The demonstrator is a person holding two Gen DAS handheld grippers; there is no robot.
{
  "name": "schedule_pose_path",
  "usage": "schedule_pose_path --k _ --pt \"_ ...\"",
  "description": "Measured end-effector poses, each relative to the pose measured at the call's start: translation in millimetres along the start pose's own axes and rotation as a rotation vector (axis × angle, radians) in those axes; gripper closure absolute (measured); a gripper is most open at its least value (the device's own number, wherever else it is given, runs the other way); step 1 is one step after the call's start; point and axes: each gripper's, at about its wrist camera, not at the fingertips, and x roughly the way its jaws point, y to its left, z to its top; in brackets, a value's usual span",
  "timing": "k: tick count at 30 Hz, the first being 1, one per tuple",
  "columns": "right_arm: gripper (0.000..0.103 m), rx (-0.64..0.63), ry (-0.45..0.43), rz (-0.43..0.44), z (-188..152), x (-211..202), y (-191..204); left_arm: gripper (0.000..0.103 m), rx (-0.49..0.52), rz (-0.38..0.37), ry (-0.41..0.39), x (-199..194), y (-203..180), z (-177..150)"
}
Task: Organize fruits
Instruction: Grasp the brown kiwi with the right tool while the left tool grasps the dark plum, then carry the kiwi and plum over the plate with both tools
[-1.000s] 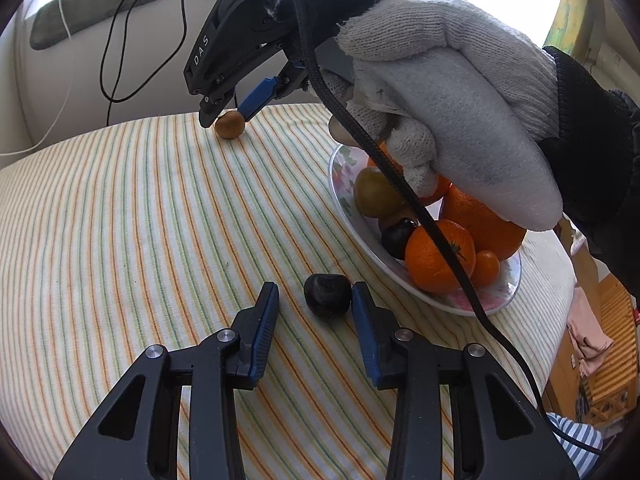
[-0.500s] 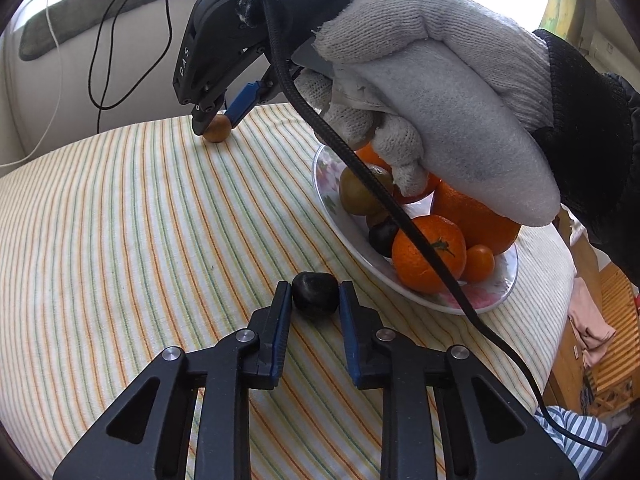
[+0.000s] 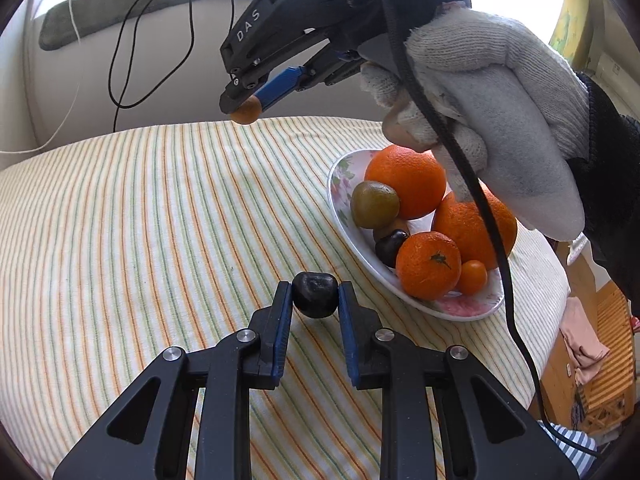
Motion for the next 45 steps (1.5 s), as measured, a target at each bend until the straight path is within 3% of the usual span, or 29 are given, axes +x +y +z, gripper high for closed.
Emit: schedule_pose_path --k 12,21,29,45 --pt "0.075 -0.036 -0.099 0.070 -55 -85 -10 0.082 -0.007 -0.003 -0.062 -34 -13 6" --pt "0.075 -0.069 -0.144 0.079 -108 -122 -10 0.082 0.009 -0.021 -0.082 -30 -34 15" --pt "0.075 -0.069 -0.132 0.082 -139 -123 -18 0.082 0.014 -0.022 -0.084 -26 -40 22" --pt "0.075 -0.039 -0.104 0.111 -158 -114 -33 0.082 0.025 -0.036 -0.074 -13 -51 32"
